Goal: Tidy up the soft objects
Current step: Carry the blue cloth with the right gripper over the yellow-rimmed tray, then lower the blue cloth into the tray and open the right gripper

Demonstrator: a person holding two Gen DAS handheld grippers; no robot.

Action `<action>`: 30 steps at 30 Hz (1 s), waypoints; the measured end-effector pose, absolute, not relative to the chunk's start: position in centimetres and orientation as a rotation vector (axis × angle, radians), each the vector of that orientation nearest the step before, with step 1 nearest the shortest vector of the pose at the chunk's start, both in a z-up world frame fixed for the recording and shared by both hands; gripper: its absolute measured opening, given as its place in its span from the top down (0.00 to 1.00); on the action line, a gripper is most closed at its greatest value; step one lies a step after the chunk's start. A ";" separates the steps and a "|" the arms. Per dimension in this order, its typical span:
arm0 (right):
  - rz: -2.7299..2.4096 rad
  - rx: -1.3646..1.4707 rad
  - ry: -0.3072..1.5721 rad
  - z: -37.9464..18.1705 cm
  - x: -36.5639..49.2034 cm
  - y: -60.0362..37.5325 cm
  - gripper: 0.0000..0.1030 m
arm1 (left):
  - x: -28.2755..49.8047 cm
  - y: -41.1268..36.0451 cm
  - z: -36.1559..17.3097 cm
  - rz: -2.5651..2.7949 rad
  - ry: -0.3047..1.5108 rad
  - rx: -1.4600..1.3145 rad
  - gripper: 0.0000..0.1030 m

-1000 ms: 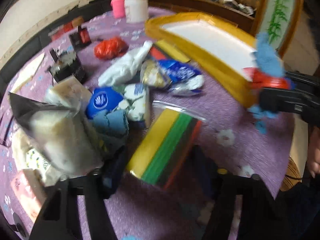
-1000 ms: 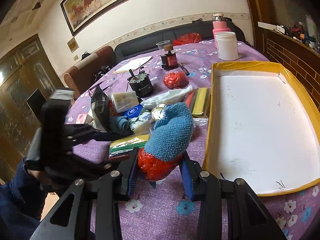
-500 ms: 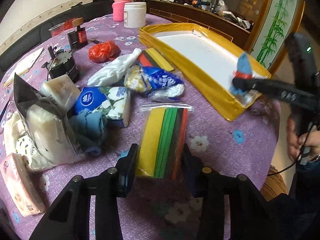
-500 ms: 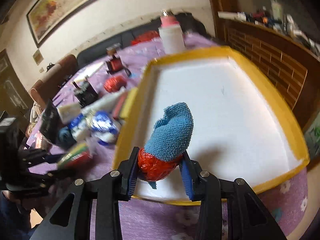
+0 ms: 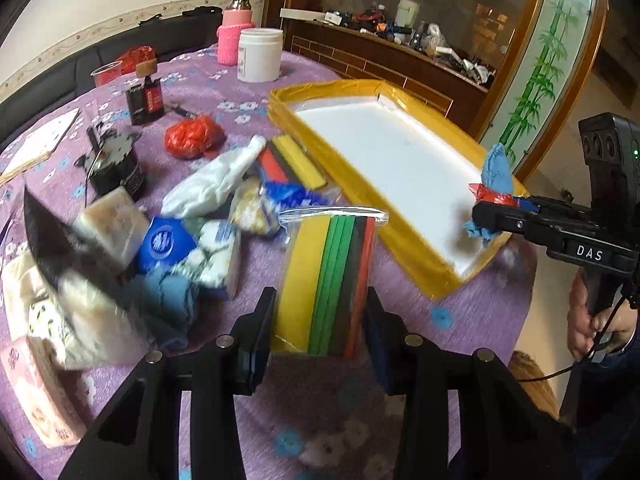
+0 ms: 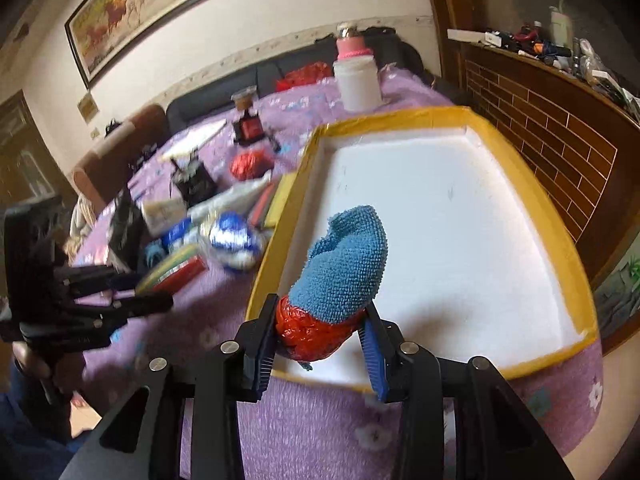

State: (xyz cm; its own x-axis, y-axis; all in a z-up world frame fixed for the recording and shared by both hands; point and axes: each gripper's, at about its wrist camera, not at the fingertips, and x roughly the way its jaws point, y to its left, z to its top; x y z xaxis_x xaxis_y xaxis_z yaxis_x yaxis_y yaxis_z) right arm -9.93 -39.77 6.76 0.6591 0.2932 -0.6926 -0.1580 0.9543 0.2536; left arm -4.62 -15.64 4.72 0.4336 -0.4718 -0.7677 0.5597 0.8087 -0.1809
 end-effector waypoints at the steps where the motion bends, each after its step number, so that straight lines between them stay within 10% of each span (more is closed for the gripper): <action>1: 0.254 0.185 0.801 7.2 -9.6 -40.0 0.60 | -4.5 -15.9 5.0 -0.647 0.915 0.103 0.61; 30: 0.115 0.295 1.020 4.8 11.8 -47.4 0.59 | 13.7 -32.2 2.9 -0.475 1.028 0.112 0.61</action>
State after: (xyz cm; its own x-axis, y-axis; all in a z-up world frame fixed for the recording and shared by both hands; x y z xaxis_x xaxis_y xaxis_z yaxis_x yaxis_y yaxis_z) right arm 11.82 -47.42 4.79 0.5217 0.2308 -0.8213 0.0423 0.9545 0.2951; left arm 13.72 -32.22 2.90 0.4253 -0.3273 -0.8438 0.4304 0.8933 -0.1296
